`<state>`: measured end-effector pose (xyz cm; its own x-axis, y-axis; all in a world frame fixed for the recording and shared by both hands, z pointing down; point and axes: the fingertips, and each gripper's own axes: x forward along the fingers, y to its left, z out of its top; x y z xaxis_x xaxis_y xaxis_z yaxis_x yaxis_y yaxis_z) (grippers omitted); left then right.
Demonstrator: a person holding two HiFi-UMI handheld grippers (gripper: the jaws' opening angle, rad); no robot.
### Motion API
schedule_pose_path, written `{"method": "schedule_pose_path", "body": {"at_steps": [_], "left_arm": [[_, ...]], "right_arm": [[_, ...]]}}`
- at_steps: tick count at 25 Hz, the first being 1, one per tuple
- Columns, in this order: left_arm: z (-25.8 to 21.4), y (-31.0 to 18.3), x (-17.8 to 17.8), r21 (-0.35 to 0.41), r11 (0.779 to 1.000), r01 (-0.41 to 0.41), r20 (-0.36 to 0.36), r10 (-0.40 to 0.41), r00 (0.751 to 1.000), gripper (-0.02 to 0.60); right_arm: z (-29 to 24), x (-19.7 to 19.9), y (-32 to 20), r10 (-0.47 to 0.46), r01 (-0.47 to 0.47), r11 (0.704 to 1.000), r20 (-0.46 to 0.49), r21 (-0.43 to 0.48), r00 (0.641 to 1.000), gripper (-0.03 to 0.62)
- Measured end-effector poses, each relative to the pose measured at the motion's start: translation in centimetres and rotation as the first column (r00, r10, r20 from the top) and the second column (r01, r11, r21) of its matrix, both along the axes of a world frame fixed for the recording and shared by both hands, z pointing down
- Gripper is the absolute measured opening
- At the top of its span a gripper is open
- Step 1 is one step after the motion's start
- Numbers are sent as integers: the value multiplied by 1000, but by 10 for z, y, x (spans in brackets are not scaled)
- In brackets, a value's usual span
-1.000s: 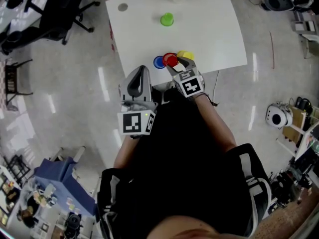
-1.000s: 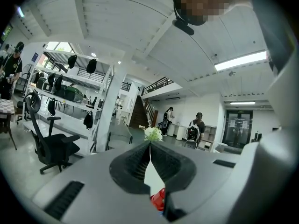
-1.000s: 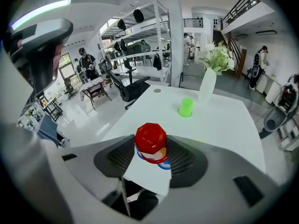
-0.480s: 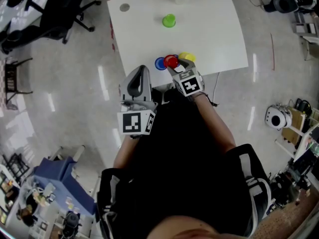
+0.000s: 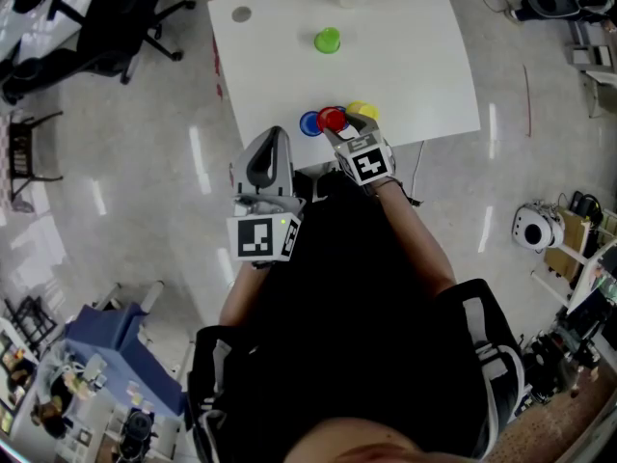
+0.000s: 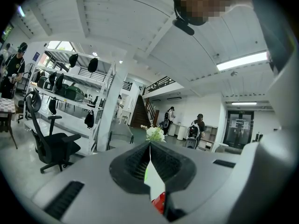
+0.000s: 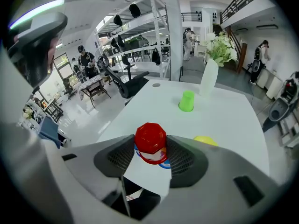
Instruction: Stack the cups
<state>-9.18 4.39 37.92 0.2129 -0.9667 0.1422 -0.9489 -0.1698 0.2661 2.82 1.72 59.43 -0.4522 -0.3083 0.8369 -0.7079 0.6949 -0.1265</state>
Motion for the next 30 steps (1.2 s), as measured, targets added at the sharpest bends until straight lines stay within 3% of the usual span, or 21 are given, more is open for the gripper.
{"method": "schedule_pose_path", "body": {"at_steps": [18, 26, 30], "left_arm": [[4, -1, -22, 17, 999, -40, -17, 40, 999, 21], [5, -2, -27, 19, 998, -62, -38, 63, 997, 21], [5, -4, -27, 35, 998, -60, -15, 61, 998, 21]], "right_arm": [[-8, -9, 0, 37, -37, 999, -8, 39, 999, 232], [-53, -5, 7, 71, -74, 991, 31, 112, 997, 232], [-87, -1, -3, 70, -81, 983, 70, 165, 995, 232]]}}
